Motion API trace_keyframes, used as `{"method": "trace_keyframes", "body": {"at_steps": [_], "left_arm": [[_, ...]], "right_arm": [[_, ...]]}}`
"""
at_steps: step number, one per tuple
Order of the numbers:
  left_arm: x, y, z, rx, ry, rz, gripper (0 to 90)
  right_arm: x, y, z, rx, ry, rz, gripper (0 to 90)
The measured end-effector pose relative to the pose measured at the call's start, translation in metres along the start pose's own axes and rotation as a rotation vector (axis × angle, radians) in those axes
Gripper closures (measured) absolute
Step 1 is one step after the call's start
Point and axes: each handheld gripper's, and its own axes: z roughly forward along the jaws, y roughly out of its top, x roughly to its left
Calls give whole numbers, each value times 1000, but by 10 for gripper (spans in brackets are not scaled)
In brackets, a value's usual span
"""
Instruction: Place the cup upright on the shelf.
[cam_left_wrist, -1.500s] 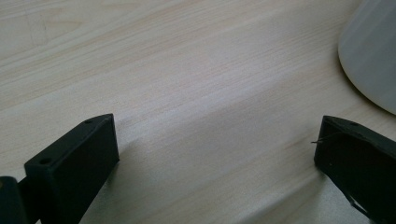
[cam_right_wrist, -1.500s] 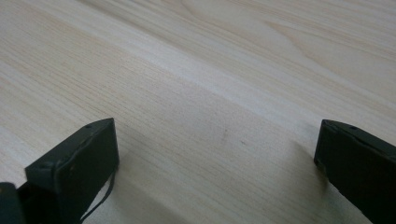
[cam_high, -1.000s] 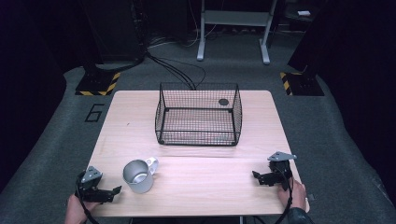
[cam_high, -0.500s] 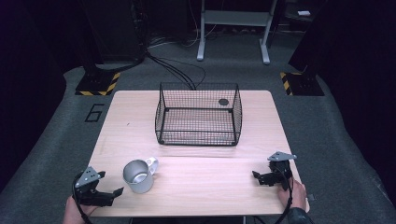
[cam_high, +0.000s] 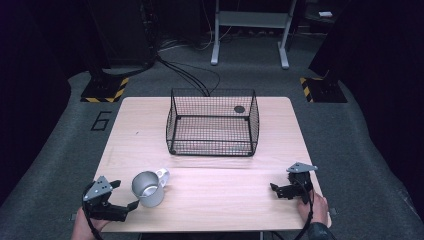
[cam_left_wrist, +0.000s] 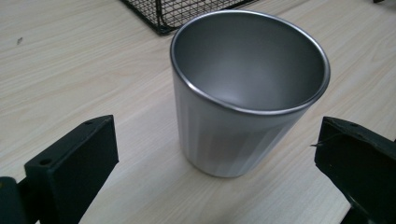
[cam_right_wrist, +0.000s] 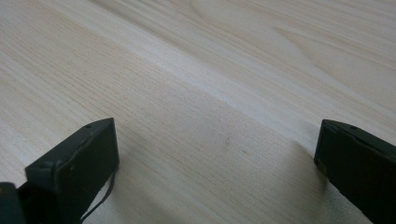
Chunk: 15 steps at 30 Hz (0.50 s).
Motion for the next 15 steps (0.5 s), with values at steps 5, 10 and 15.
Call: {"method": "trace_keyframes", "body": {"at_steps": [5,10,15], "left_arm": [[-4,6,4,-12,-7,14,0],[-8,14,10,-11,-20,27,0],[-12,20,18,-5,-18,43,0]], "right_arm": [[0,0,0,0,0,1,0],[0,0,0,0,0,1,0],[0,0,0,0,0,0,0]]}}
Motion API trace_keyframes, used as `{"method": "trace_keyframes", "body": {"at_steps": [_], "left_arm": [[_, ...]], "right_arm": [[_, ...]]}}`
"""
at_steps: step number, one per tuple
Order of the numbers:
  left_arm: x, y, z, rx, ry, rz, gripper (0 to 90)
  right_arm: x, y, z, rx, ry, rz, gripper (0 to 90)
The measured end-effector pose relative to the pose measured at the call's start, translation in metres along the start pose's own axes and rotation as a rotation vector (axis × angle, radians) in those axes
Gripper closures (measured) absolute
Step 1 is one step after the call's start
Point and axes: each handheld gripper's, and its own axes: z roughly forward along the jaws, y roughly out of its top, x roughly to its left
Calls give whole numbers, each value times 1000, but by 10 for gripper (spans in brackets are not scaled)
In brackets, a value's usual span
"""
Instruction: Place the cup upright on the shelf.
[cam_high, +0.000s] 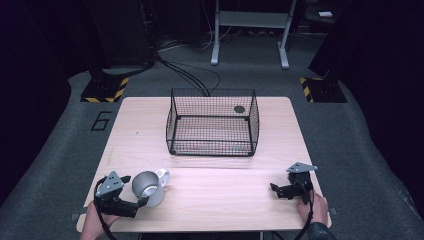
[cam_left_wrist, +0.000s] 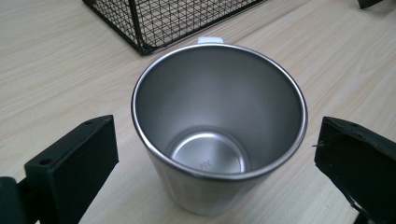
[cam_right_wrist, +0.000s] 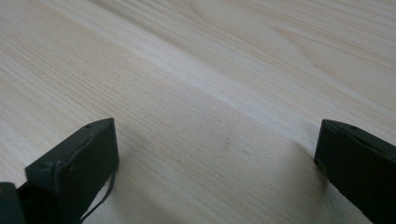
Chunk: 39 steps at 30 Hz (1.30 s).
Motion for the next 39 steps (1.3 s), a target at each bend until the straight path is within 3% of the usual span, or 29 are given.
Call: {"method": "trace_keyframes", "body": {"at_steps": [16,21,34,39], "left_arm": [[-3,11,24,24,0,25,0],[-4,12,31,42,22,30,7],[-7,12,33,47,61,15,60],[-6,12,32,58,45,19,61]], "right_arm": [[0,0,0,0,1,0,0],[0,0,0,0,1,-1,0],[0,0,0,0,1,0,0],[0,0,0,0,1,0,0]]}}
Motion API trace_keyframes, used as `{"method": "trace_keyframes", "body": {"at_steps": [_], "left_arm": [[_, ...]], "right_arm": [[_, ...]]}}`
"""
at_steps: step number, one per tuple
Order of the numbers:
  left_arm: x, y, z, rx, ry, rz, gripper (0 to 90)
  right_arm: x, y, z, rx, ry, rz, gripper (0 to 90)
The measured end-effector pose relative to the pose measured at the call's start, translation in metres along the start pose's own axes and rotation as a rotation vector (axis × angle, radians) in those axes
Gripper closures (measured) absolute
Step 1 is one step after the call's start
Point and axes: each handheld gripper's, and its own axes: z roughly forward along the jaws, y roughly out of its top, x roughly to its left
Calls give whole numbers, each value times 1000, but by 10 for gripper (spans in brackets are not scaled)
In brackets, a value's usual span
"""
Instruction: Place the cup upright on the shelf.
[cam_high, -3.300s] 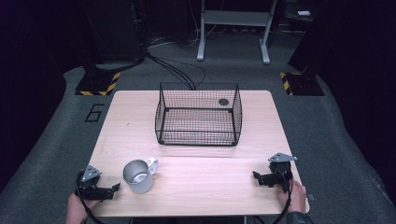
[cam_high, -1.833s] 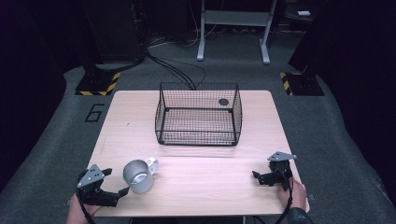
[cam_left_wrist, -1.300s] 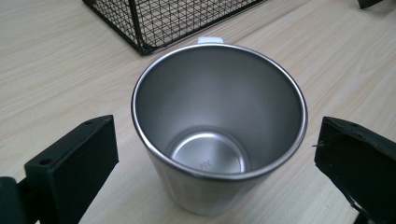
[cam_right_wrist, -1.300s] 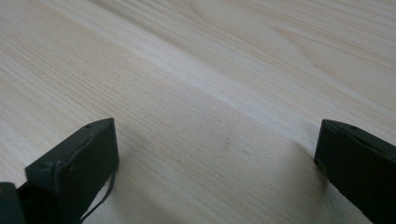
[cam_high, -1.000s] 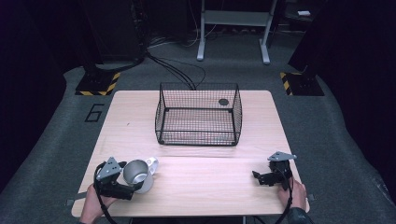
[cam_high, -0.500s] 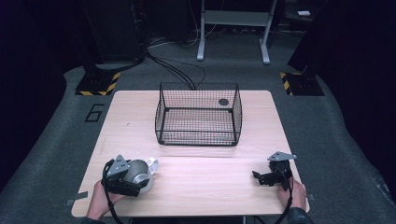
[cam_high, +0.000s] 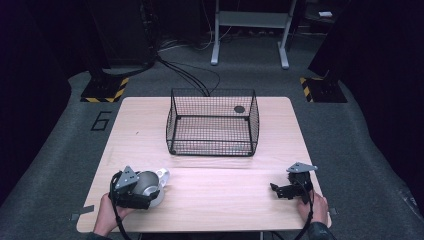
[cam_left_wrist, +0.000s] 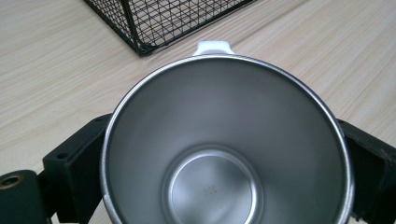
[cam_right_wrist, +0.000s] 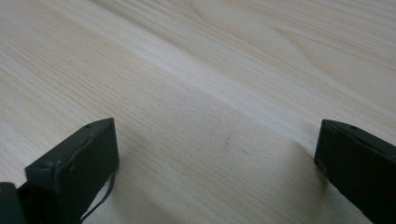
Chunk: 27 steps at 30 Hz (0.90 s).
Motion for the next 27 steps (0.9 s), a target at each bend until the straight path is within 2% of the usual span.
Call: {"method": "trace_keyframes", "body": {"at_steps": [8,15,27], "left_arm": [[0,3,1,-9,-13,7,62],[-2,10,2,-35,-18,3,62],[0,31,2,-38,-51,28,62]], "right_arm": [[0,0,0,0,0,-1,0],[0,0,0,0,0,0,0],[0,0,0,0,0,0,0]]}}
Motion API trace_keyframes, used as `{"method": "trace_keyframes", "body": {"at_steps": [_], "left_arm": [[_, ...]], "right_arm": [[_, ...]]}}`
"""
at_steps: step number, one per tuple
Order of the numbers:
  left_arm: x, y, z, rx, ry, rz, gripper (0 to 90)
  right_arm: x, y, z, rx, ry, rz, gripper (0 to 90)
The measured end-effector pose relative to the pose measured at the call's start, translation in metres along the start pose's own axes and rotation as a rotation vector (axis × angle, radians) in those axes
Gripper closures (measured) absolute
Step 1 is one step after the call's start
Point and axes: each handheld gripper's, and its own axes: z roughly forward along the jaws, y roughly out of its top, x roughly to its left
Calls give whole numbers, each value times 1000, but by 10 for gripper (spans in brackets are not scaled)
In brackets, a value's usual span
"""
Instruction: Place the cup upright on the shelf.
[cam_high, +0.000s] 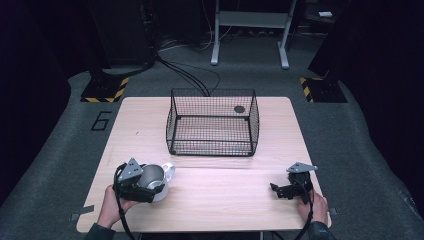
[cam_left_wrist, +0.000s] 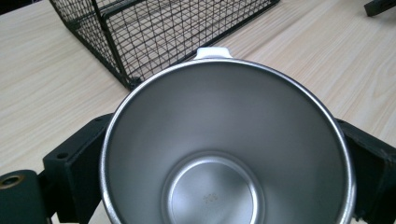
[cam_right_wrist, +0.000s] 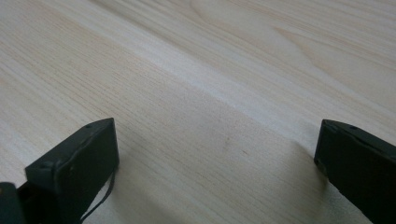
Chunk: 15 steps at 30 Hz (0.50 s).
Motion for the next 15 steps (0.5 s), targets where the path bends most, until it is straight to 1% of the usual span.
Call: {"method": "trace_keyframes", "body": {"at_steps": [3,4,13,15], "left_arm": [[-1,7,2,-10,-8,9,62],[0,10,2,-6,-15,12,62],[1,28,9,-15,-31,37,62],[1,32,10,-12,-40,41,62]], "right_arm": [[0,0,0,1,0,-1,0],[0,0,0,0,0,0,0],[0,0,0,5,2,-1,0],[0,0,0,-1,1,0,0]]}}
